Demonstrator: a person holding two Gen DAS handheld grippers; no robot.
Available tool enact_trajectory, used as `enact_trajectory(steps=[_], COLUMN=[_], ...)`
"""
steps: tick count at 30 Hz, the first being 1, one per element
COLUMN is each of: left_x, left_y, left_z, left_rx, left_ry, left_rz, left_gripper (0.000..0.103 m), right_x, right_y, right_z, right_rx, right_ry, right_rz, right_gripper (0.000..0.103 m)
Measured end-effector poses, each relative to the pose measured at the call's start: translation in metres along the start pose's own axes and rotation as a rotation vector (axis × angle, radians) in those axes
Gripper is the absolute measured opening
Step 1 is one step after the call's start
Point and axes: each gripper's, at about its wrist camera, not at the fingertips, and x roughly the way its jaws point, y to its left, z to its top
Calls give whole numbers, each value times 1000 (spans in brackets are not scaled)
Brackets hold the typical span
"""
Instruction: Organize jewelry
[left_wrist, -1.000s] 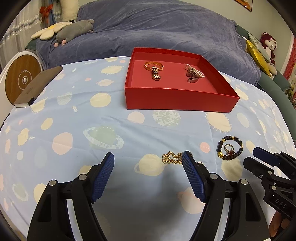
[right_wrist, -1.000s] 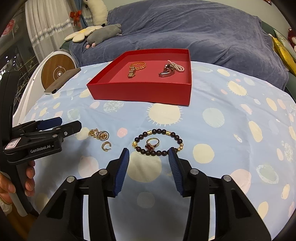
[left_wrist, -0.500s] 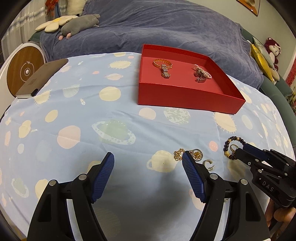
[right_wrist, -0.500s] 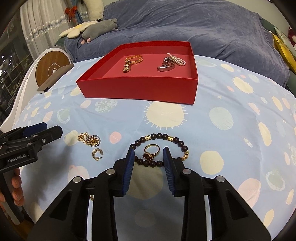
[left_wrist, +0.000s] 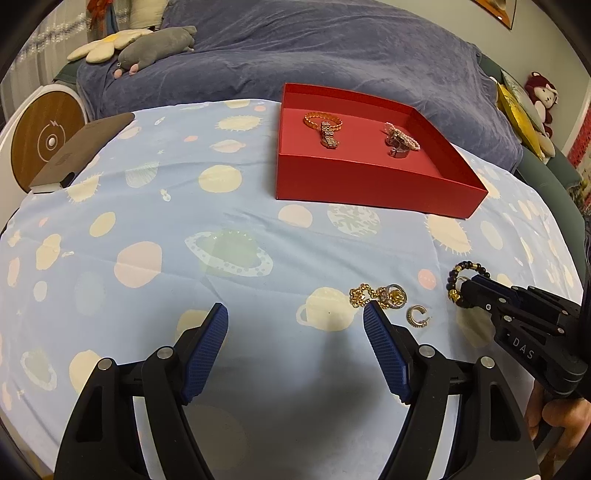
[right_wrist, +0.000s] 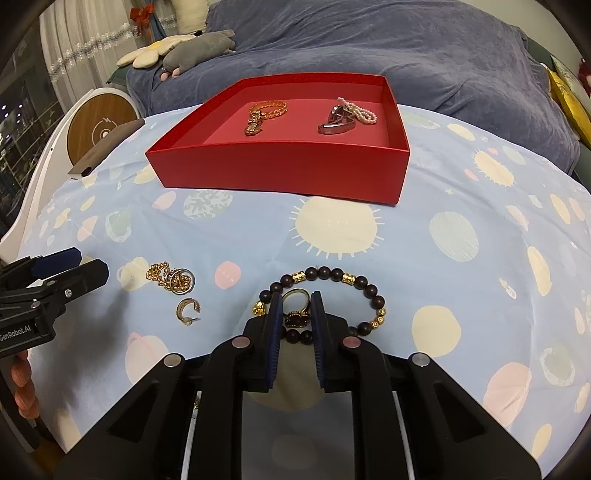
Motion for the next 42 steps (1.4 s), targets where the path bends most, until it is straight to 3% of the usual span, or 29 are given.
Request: enact_trajectory(steps=[18,26,34,42], left_x=[14,22,35,37], left_y=[-41,-52,-60,-64], left_z=[-1,1,4,6], left_rx=[78,90,90,93], left_ry=[13,19,30,20], left_rz=[-64,-86,-104,-116], left_gripper=[71,50,19,6], right_x=[-36,-41,-44,-45], right_y=[-10,-18,-24,-28], right_z=[0,-3,-5,-6], right_rx=[24,42,52,56], right_ry=[-67,-69,-71,-69], right_rz=[45,49,49,48], right_gripper=[12,12,12,12])
